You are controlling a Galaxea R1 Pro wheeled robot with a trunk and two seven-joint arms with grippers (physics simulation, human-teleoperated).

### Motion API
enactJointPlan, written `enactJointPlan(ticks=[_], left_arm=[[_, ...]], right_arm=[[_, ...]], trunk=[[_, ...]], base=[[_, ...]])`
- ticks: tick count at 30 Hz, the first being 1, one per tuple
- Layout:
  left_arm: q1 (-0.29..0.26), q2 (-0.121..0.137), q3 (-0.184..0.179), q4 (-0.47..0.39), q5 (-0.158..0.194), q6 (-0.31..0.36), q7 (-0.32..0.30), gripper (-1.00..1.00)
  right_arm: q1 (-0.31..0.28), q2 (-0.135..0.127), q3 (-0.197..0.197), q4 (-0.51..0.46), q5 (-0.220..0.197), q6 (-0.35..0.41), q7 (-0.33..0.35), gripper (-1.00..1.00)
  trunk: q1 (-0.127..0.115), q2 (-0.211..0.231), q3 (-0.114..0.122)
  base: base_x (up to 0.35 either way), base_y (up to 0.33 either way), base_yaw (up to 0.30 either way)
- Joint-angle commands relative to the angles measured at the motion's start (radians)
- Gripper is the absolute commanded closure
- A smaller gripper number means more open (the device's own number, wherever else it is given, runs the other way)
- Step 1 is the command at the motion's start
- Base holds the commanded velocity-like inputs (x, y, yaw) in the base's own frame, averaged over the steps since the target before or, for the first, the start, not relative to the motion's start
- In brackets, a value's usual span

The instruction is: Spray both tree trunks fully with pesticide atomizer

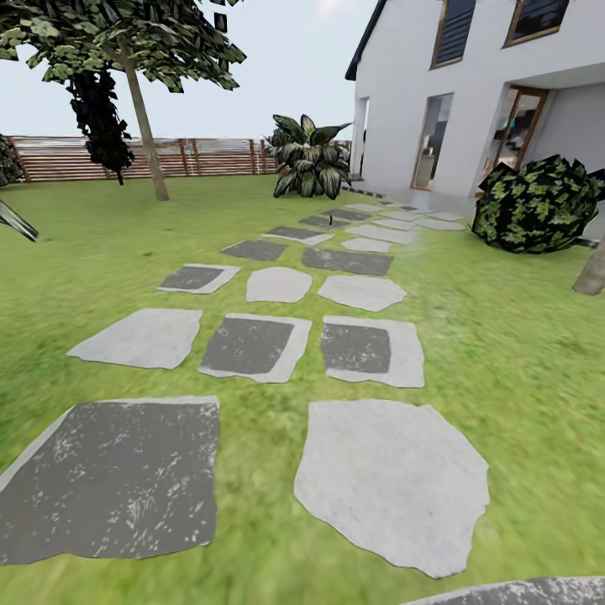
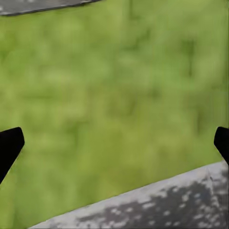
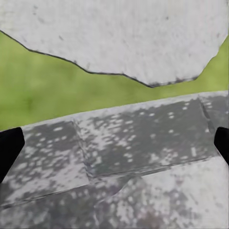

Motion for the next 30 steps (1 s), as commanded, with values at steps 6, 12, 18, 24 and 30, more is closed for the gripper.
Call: enactJointPlan(ticks=[6,12,18,24,30], left_arm=[[0.000,0.002,0.001,0.001,0.003,-0.003,0.001,-1.00],[0.000,0.003,0.001,0.001,0.003,-0.003,0.001,-1.00],[0.000,0.004,0.001,0.002,0.003,-0.002,0.001,-1.00],[0.000,0.004,0.000,0.002,0.005,-0.002,0.001,-1.00],[0.000,0.004,0.000,0.002,0.006,-0.004,0.001,-1.00]], right_arm=[[0.000,0.000,-0.004,0.002,0.001,-0.003,-0.004,-1.00],[0.000,0.000,-0.003,0.002,0.001,-0.003,-0.004,-1.00],[0.000,0.000,-0.003,0.003,0.002,-0.003,-0.004,-1.00],[0.000,0.000,-0.002,0.004,0.002,-0.003,-0.004,-1.00],[0.000,0.000,0.000,0.004,0.002,-0.003,0.000,-1.00]], trunk=[[0.000,0.000,0.008],[0.000,0.000,0.018],[0.000,0.000,0.027],[0.000,0.000,0.035],[0.000,0.000,0.037]], base=[[0.339,0.000,0.000],[0.339,0.000,0.000],[0.339,0.000,0.000],[0.339,0.000,0.000],[0.339,0.000,0.000]])
